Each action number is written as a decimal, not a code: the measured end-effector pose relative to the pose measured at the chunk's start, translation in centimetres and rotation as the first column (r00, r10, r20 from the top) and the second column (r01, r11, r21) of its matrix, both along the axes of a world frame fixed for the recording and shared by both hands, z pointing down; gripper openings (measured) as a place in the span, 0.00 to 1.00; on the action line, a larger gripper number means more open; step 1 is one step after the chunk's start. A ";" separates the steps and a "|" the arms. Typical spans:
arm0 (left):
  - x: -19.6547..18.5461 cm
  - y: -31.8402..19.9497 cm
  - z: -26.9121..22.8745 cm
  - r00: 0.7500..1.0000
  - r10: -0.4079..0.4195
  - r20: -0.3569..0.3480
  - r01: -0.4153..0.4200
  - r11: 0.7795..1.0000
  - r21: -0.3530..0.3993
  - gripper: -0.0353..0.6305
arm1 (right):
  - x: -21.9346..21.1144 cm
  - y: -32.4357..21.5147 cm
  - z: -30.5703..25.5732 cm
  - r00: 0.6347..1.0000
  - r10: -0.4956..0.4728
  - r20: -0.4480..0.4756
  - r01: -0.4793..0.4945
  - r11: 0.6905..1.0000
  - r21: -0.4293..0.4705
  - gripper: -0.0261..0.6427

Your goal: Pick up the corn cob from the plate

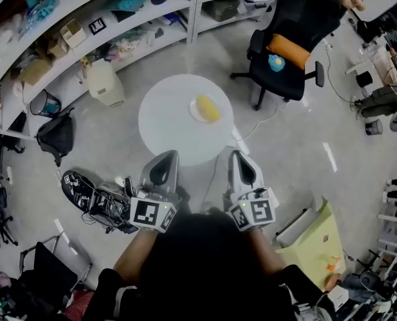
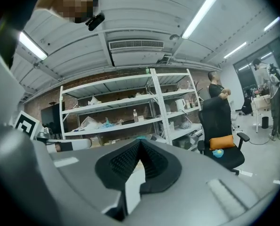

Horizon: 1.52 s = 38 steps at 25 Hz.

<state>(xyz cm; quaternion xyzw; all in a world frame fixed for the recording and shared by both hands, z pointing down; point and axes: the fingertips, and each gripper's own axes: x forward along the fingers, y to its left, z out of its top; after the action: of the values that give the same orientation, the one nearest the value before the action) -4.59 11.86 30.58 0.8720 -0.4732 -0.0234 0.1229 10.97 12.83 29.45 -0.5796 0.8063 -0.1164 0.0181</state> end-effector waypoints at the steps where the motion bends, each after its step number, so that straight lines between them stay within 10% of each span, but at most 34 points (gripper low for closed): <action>1: -0.3 -0.5 0.1 1.000 0.009 -0.002 -0.009 1.000 0.001 0.06 | -0.4 -0.5 0.0 1.000 0.008 -0.003 -0.008 1.000 -0.001 0.05; 38: 2.1 -16.3 3.1 1.000 0.012 0.000 -0.012 0.996 -0.086 0.06 | 1.6 -15.8 5.4 1.000 0.026 -0.010 -0.027 0.991 -0.128 0.05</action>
<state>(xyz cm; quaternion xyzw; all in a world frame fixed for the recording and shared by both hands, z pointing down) -2.46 -4.45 33.64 0.8687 -0.4686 -0.0021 0.1604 12.60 -2.96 34.82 -0.5908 0.7894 -0.1653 -0.0211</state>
